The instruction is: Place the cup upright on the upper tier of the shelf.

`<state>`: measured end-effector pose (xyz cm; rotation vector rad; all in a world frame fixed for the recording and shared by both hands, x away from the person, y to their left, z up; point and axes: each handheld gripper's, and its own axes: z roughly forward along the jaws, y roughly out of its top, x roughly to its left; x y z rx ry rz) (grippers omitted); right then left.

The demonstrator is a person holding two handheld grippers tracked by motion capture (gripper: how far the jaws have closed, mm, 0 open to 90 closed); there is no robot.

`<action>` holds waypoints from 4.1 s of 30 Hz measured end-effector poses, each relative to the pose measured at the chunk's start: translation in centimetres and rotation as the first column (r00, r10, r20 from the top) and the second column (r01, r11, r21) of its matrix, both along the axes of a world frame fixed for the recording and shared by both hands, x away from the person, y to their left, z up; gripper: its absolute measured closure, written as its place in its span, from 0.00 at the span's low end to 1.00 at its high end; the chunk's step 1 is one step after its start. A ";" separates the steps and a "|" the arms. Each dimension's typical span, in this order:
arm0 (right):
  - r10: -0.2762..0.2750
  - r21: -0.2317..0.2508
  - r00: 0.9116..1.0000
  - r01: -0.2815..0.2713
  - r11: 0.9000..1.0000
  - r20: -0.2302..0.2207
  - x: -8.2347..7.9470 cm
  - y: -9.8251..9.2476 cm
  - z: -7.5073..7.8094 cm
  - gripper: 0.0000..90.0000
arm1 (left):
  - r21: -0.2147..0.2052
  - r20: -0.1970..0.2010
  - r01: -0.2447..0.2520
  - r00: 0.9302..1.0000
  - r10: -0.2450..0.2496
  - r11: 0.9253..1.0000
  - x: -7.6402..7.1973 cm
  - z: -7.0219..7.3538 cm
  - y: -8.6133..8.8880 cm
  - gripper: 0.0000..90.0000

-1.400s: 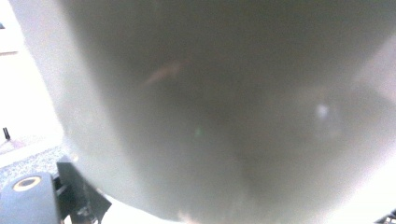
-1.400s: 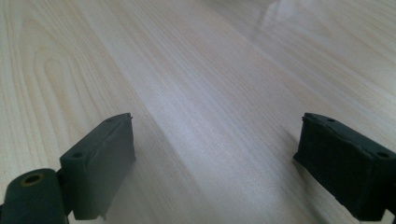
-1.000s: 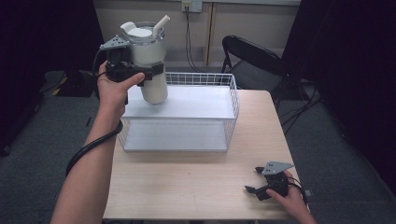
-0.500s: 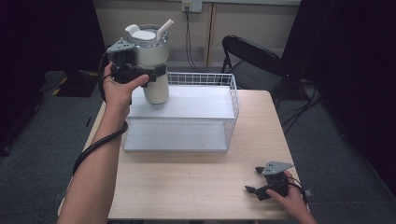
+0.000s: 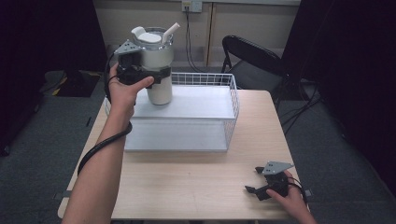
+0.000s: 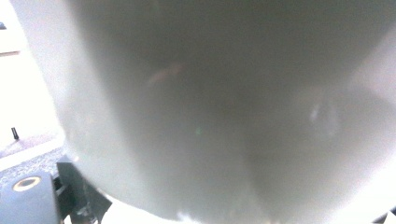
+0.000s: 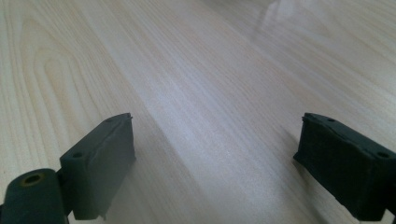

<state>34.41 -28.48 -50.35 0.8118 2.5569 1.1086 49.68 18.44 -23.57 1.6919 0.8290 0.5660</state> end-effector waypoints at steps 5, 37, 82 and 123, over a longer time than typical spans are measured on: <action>0.000 0.000 1.000 0.000 1.000 0.000 0.0 0.0 0.0 0.12 | -0.004 -0.001 0.000 1.000 0.000 1.000 0.1 -0.2 -0.2 0.11; -0.001 0.001 1.000 0.001 1.000 0.001 0.0 0.0 0.0 0.12 | 0.012 0.004 0.006 1.000 -0.006 1.000 0.0 -1.3 -0.6 0.10; -0.018 0.001 1.000 0.018 1.000 0.003 -0.3 0.0 0.0 0.12 | 0.003 -0.033 0.027 0.999 -0.027 1.000 -4.5 -3.9 2.9 0.17; -0.021 -0.001 1.000 0.021 1.000 0.000 -0.3 0.0 0.0 0.12 | 0.016 -0.176 0.159 0.972 -0.154 0.987 -12.3 -17.6 3.7 0.17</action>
